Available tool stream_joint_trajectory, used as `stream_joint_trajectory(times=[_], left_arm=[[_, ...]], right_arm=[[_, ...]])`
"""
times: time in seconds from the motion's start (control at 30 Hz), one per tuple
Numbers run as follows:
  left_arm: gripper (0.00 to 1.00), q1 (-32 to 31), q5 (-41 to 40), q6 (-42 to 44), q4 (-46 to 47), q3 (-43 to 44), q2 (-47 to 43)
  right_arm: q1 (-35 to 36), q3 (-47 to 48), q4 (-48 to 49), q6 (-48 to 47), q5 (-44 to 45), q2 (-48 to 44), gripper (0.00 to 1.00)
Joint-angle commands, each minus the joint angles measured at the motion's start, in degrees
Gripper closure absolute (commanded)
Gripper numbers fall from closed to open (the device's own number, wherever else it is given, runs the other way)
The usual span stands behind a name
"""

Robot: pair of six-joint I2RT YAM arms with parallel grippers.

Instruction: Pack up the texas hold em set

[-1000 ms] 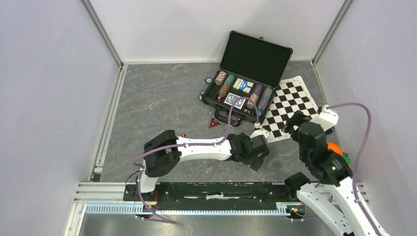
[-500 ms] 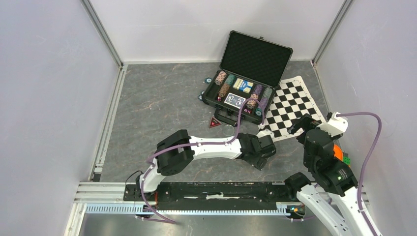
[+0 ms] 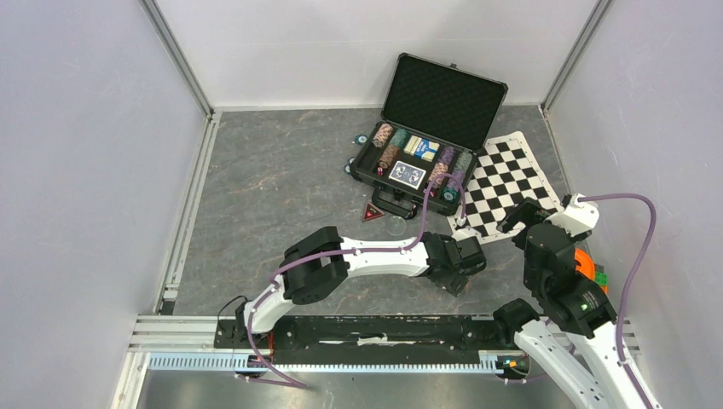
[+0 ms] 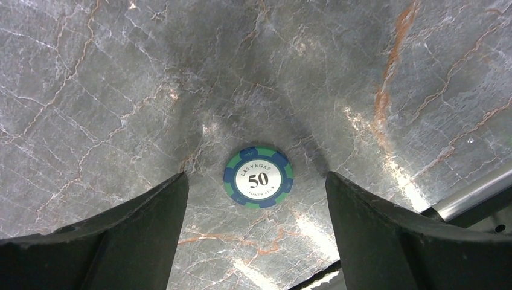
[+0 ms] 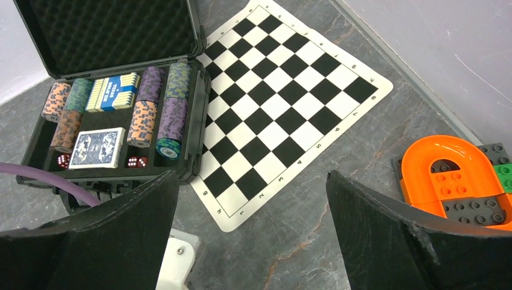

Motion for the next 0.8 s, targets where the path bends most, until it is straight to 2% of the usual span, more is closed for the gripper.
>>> stream_joint_trajectory(times=[0.0, 0.43, 0.63, 0.77], left_arm=[[0.11, -0.3, -0.2, -1.1, -1.2, 2.0, 1.8], [0.42, 0.0, -2.6, -2.1, -4.5, 0.4, 1.4], [0.53, 0.3, -3.4, -1.6, -4.5, -1.3, 0.9], [0.57, 1.3, -4.3, -1.4, -4.5, -2.9, 0.0]], right_arm=[[0.0, -1.0, 2.1, -0.1, 0.3, -0.6, 0.03], [0.0, -1.8, 2.3, 0.4, -1.2, -1.2, 0.05], [0.0, -2.3, 2.0, 0.9, -1.4, -1.4, 0.05], [0.0, -2.8, 1.9, 0.9, -1.8, -1.6, 0.05]])
